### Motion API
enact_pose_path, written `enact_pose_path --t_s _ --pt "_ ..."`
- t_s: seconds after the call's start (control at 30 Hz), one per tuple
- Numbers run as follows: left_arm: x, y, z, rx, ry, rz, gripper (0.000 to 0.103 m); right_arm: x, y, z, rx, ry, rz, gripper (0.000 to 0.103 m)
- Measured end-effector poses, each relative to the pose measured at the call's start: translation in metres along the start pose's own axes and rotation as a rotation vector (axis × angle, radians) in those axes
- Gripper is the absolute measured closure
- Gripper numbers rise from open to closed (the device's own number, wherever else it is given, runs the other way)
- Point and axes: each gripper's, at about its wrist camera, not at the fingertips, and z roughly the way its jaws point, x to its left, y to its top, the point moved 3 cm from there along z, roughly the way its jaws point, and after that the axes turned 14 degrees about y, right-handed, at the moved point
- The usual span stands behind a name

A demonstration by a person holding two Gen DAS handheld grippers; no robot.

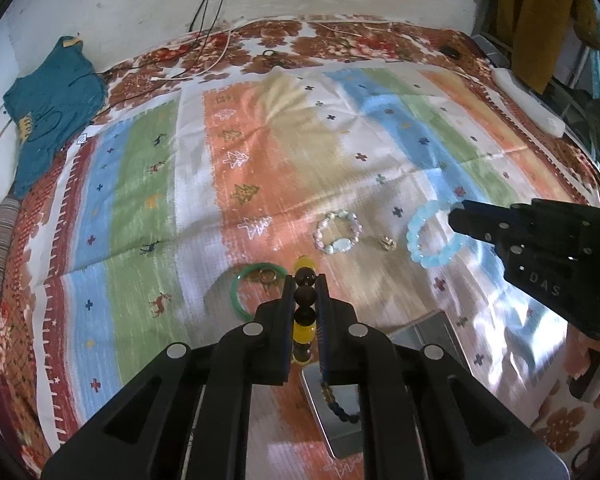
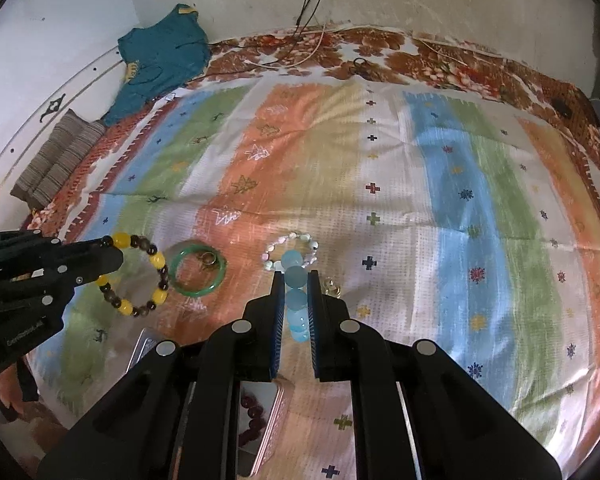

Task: Organize jewelry
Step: 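Carry both held bracelets over the silver tin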

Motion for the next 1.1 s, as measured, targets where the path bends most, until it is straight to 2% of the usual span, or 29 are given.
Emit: enact_pose_path --t_s 0.23,0.63,0.93,1.1 --pt "-0.004 -0.012 -0.018 -0.02 -0.031 0.001 0.094 0.003 -0.008 -0.005 0.006 0.002 -0.014 0.091" --pt "-0.012 -0.027 -0.037 -0.039 -0.065 0.01 0.094 0.026 -0.029 -0.03 -0.015 0.06 -0.032 0.091" --pt "-0.016 -0.037 -0.049 -0.056 -0.092 0.01 0.094 0.038 -0.042 -0.031 0.006 0.101 -0.039 0.091" --pt "-0.019 -0.044 -0.042 -0.029 -0.043 0.019 0.091 0.035 -0.047 -0.027 0.021 0.097 -0.017 0.091"
